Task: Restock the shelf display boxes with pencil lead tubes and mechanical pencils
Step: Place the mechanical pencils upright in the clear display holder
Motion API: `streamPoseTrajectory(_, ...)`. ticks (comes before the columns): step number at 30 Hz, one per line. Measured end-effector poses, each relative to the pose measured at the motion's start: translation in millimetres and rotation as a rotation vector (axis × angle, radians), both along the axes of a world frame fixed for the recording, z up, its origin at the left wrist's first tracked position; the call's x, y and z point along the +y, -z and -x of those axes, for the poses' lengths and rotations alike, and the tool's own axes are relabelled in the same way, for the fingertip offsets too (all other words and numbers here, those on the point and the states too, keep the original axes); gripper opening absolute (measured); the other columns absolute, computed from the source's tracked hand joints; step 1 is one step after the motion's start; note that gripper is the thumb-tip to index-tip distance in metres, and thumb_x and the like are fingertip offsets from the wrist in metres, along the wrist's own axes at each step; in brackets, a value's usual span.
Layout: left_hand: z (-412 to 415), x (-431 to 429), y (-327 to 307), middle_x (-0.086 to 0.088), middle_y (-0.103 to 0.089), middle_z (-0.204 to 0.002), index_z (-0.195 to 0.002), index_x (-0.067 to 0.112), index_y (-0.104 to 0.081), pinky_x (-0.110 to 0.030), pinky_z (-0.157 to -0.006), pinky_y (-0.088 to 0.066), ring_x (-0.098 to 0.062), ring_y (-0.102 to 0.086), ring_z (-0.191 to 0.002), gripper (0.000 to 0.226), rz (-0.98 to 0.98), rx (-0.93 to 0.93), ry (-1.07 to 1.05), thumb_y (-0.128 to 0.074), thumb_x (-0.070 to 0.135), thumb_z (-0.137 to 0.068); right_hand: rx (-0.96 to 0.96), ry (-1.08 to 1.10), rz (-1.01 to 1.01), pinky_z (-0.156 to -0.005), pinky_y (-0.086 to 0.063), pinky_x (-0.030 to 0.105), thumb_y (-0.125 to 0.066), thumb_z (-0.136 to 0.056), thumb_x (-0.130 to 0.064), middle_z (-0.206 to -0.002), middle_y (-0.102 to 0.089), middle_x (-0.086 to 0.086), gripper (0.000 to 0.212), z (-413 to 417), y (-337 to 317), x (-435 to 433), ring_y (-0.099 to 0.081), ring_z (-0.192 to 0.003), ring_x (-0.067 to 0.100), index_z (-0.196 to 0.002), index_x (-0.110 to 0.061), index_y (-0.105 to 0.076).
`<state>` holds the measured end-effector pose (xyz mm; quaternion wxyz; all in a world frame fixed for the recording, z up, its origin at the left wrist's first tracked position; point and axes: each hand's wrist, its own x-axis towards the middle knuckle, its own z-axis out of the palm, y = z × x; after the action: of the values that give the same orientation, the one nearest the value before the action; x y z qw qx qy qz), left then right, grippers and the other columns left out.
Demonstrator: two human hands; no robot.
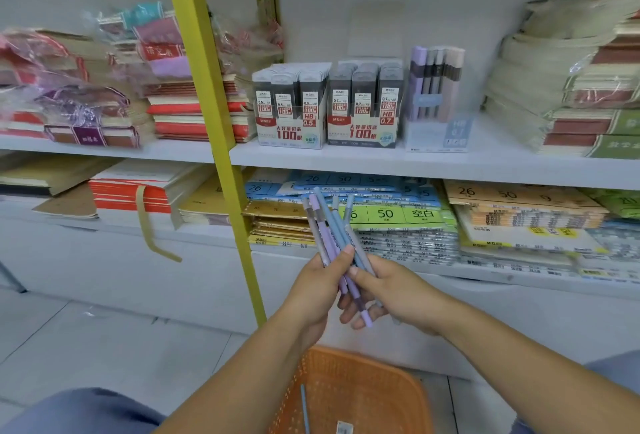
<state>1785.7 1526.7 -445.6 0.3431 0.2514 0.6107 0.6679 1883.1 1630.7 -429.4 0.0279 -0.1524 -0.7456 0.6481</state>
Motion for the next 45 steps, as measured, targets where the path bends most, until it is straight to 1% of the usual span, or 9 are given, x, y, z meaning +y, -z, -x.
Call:
streamPoseTrajectory(6, 6.7, 7.4, -39.9, -0.002, -0.065, -0.062, -0.103, 0.016, -0.076, -0.027, -0.047, -0.044, -0.011, -0.056, -0.050, 0.027, -0.084, 0.017, -0.019, -0.054, 0.032, -0.103, 0.031, -0.049, -0.056, -0.071, -0.061, 0.041, -0.042, -0.102, -0.035, -0.096, -0.070, 0.016, 0.024, 8.2, -37.7, 10.9, -0.072, -0.085, 0.026, -0.107, -0.020, -0.060)
streamPoseTrajectory(11, 35.1, 23.4, -84.9, 0.001, -0.079, -0.092, -0.105, 0.020, -0.073, -0.039, -0.084, -0.060, -0.013, -0.075, -0.086, 0.024, -0.099, 0.142, -0.090, -0.051, 0.029, -0.104, -0.011, 0.046, -0.403, -0.051, -0.052, 0.029, -0.039, -0.100, -0.046, -0.083, -0.065, 0.000, 0.019, 11.2, -77.6, 39.3, -0.066, -0.061, 0.014, -0.111, -0.035, -0.050)
streamPoseTrajectory(14, 52.0, 29.6, -101.7, 0.000, -0.067, -0.070, -0.097, 0.010, -0.063, -0.028, -0.061, -0.057, -0.014, -0.066, -0.063, 0.023, -0.112, 0.198, -0.112, -0.052, 0.029, -0.104, -0.021, 0.140, -0.709, -0.057, -0.041, 0.029, -0.041, -0.096, -0.056, -0.076, -0.055, -0.005, 0.021, 7.2, -90.2, 61.5, -0.048, -0.060, 0.010, -0.093, -0.035, -0.044)
streamPoseTrajectory(17, 56.8, 32.2, -99.6, 0.004, -0.049, -0.055, -0.087, 0.010, -0.057, -0.022, -0.047, -0.044, -0.010, -0.044, -0.048, 0.027, -0.085, 0.272, -0.089, -0.054, 0.033, -0.102, 0.001, 0.176, -0.720, -0.059, -0.037, 0.032, -0.040, -0.095, -0.052, -0.078, -0.052, -0.005, 0.016, 3.5, -88.8, 70.2, -0.044, -0.063, 0.012, -0.086, -0.038, -0.038)
streamPoseTrajectory(23, 51.3, 39.8, -101.4, 0.004, -0.042, -0.056, -0.082, 0.020, -0.055, -0.021, -0.043, -0.036, -0.011, -0.036, -0.047, 0.022, -0.094, 0.339, 0.058, -0.065, 0.034, -0.095, 0.215, 0.214, -0.806, -0.061, -0.042, 0.021, -0.055, -0.095, -0.037, -0.082, -0.055, -0.022, 0.008, 3.4, -94.4, 71.9, -0.051, -0.069, 0.002, -0.092, -0.041, -0.061)
streamPoseTrajectory(31, 51.6, 42.6, -110.1, 0.004, -0.042, -0.055, -0.102, 0.012, -0.069, -0.026, -0.046, -0.027, -0.012, -0.032, -0.049, 0.050, -0.162, 0.262, 0.015, -0.069, 0.055, -0.075, 0.192, 0.217, -0.813, -0.065, -0.041, 0.024, -0.060, -0.093, -0.035, -0.083, -0.045, -0.009, 0.026, 0.9, -111.6, 77.3, -0.050, -0.070, 0.005, -0.087, -0.060, -0.059)
streamPoseTrajectory(34, 50.0, 45.7, -112.9, 0.002, -0.040, -0.055, -0.103, 0.012, -0.071, -0.023, -0.045, -0.029, -0.012, -0.031, -0.048, 0.045, -0.208, 0.207, 0.007, -0.068, 0.050, -0.080, 0.147, 0.238, -0.874, -0.065, -0.041, 0.022, -0.062, -0.092, -0.035, -0.085, -0.045, -0.009, 0.018, 0.3, -113.3, 79.2, -0.051, -0.071, 0.005, -0.100, -0.050, -0.065)
streamPoseTrajectory(39, 50.6, 52.2, -113.8, 0.002, -0.044, -0.055, -0.098, 0.010, -0.070, -0.018, -0.040, -0.034, -0.010, -0.037, -0.045, 0.021, -0.174, 0.289, -0.072, -0.069, 0.031, -0.092, 0.295, 0.375, -0.563, -0.064, -0.043, 0.012, -0.079, -0.077, -0.022, -0.084, -0.057, -0.012, 0.028, -9.0, -116.1, 79.5, -0.053, -0.063, -0.002, -0.089, -0.046, -0.070)
streamPoseTrajectory(45, 43.7, 65.6, -112.1, 0.002, -0.048, -0.058, -0.100, 0.015, -0.062, -0.019, -0.043, -0.038, -0.010, -0.040, -0.047, 0.019, -0.136, 0.299, -0.092, -0.068, 0.032, -0.094, 0.608, 0.510, -0.036, -0.070, -0.056, 0.024, -0.061, -0.089, 0.001, -0.088, -0.073, 0.007, 0.015, -22.7, -130.6, 86.5, -0.071, -0.079, 0.025, -0.096, -0.011, -0.068)
